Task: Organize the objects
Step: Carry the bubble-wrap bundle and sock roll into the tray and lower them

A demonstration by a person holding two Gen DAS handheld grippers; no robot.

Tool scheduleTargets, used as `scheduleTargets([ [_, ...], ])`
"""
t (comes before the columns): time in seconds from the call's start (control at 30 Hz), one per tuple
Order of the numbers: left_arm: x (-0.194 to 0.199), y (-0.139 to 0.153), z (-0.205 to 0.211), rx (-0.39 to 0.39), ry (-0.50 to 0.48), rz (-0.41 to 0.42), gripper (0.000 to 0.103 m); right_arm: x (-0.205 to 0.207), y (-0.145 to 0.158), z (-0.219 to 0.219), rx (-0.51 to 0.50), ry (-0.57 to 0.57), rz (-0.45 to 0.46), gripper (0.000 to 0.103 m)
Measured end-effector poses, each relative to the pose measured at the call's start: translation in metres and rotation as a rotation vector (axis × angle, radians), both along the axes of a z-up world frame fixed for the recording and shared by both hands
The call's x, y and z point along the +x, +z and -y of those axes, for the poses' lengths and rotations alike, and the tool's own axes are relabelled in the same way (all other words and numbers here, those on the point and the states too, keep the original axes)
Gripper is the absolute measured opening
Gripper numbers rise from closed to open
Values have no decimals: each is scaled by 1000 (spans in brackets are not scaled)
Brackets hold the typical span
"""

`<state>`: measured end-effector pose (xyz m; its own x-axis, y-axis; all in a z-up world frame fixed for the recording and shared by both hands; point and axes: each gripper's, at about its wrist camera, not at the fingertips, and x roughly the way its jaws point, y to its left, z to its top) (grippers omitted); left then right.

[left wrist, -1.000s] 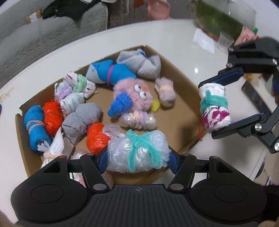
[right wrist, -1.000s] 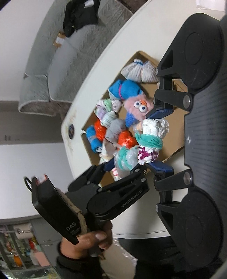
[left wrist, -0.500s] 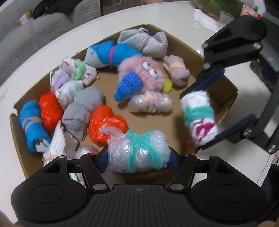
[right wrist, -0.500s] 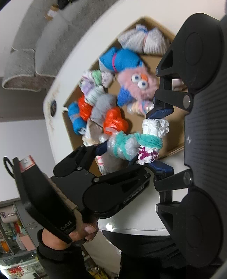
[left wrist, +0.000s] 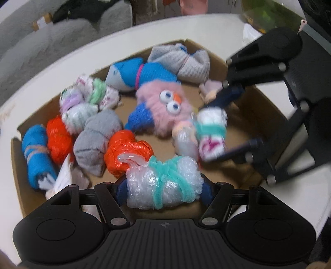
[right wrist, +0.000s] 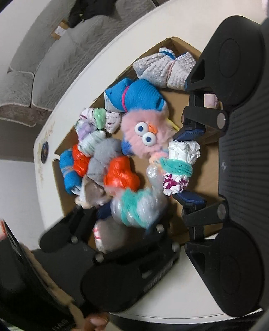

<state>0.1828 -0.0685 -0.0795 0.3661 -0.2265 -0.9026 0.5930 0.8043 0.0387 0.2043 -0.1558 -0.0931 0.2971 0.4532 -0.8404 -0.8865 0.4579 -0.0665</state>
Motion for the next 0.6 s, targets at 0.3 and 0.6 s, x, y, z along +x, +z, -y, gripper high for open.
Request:
scheduleTargets([
  [0.3, -8, -5, 8, 30, -83, 45, 72, -3, -11, -5, -68, 6, -47, 48],
  [0.6, 6, -13, 5, 2, 10, -8, 80, 1, -10, -12, -99, -2, -42, 48],
])
